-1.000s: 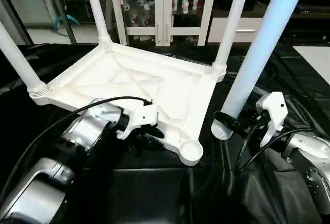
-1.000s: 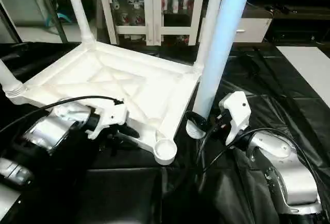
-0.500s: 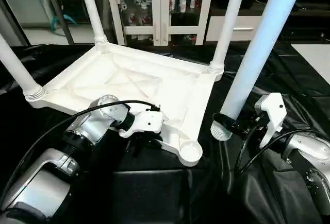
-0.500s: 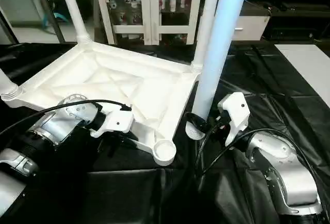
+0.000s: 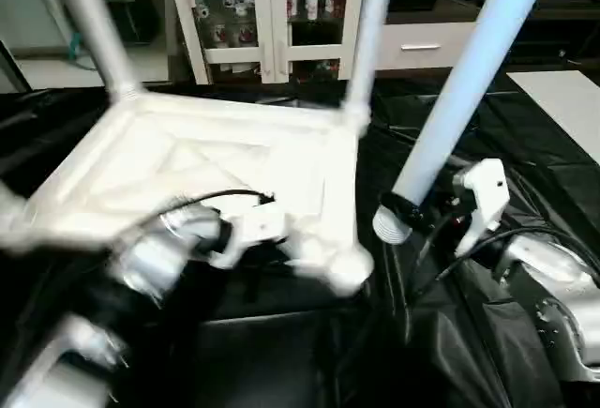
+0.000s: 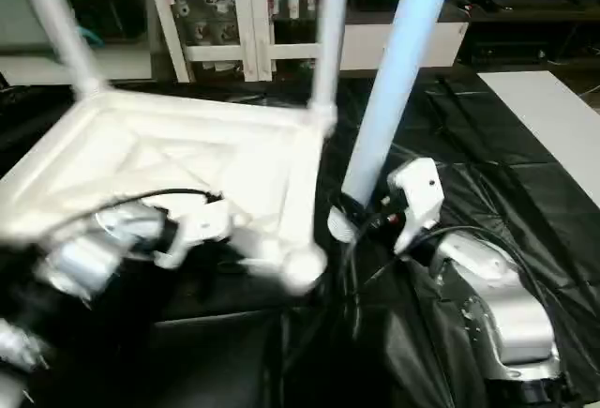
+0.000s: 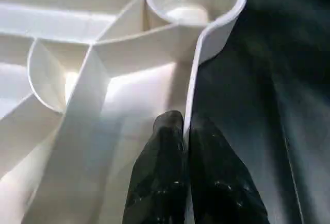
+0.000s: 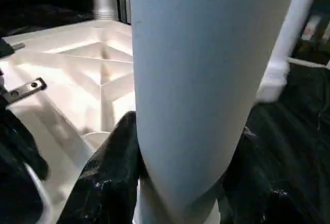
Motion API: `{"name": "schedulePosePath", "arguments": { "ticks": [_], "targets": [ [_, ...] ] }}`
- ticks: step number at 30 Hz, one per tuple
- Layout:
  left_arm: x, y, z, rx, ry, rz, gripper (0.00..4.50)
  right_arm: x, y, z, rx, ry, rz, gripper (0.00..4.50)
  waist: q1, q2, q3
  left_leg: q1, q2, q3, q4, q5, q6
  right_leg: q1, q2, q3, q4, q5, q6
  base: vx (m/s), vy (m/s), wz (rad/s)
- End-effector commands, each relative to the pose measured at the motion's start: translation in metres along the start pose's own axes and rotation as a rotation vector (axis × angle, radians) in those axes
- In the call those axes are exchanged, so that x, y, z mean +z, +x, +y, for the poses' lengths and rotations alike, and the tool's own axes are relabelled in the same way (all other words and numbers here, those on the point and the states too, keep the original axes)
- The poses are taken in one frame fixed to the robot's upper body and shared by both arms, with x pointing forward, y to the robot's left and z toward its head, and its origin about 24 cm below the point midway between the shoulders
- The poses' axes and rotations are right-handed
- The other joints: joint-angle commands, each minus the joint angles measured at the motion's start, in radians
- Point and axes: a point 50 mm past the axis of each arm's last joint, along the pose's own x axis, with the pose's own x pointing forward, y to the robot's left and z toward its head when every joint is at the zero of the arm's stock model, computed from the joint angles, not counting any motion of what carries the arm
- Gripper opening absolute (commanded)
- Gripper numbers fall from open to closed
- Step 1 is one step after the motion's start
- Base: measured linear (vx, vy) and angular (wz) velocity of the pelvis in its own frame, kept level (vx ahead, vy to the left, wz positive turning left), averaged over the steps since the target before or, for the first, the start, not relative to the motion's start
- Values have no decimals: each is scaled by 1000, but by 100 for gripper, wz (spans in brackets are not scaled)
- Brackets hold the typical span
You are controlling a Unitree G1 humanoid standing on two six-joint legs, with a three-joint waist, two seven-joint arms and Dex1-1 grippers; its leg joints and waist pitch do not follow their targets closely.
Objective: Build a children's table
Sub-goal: Pick table leg, then insert table leg to table base
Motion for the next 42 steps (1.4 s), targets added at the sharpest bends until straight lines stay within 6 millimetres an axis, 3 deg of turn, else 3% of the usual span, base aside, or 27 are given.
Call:
{"name": "schedulePosePath", "arguments": {
  "ticks": [1, 3, 7, 14, 17, 19, 22, 27, 34, 41, 42],
  "targets": [
    [-17, -5, -5, 98, -167, 32, 2, -5, -1, -4, -47, 7, 38, 186, 13, -14, -57, 26, 82, -41, -71, -107, 95, 23, -61, 21, -64, 77, -306, 0, 0, 0],
    [-16, -3, -8, 126, -194, 29, 2, -8, -1, -4, -64, 13, 48, 186, 9, -18, -57, 26, 80, -39, -70, -94, 100, 21, -57, 21, -64, 112, -301, 0, 0, 0],
    [-5, 5, -20, 155, -133, -2, 2, -9, 0, -4, -104, 53, 49, 186, 15, -24, -53, 26, 79, -38, -70, -130, 92, 20, -60, 24, -74, 44, -286, 0, 0, 0],
    [2, 9, -35, 120, -17, -28, 2, -9, 0, -5, -121, 66, 51, 186, 32, -20, -55, 32, 79, -36, -72, -110, 76, 13, -53, 24, -69, 88, -254, 0, 0, 0],
    [3, 9, -34, 132, 23, -19, 2, -8, -1, -6, -123, 68, 51, 186, 43, -21, -55, 34, 79, -35, -72, -117, 63, 12, -53, 25, -70, 74, -242, 0, 0, 0],
    [4, 8, -31, 167, 21, -30, 56, -7, -2, -4, -110, 66, 56, 186, 43, -24, -55, 33, 78, -35, -73, -114, 55, 12, -52, 24, -69, 73, -234, 0, 0, 0],
    [6, 8, -29, 180, -4, -66, 63, -7, -3, -4, -105, 67, 56, 186, 42, -22, -55, 34, 78, -35, -73, -125, 47, 11, -53, 25, -70, 58, -233, 0, 0, 0],
    [6, 8, -28, 145, 19, -76, 63, -3, -2, -1, -69, 78, 43, 186, 41, -25, -56, 32, 75, -34, -71, -116, 52, 12, -52, 25, -70, 69, -232, 0, 0, 0],
    [-3, 3, -19, 94, 13, -17, 63, -2, -3, 2, -36, 72, 46, 186, 40, -20, -59, 33, 75, -35, -69, -102, 54, 13, -52, 24, -65, 99, -237, 0, 0, 0],
    [-12, -2, -12, 92, 23, 29, 63, 0, -4, 2, -28, 70, 42, 186, 39, -16, -56, 35, 76, -35, -74, -156, 28, 11, -54, 25, -71, 34, -244, 0, 0, 0],
    [-13, -2, -13, 83, 23, 35, 45, 0, -4, 2, -26, 70, 42, 186, 38, -16, -56, 35, 75, -35, -75, -164, 23, 11, -53, 25, -72, 22, -240, 0, 0, 0]
  ]
}}
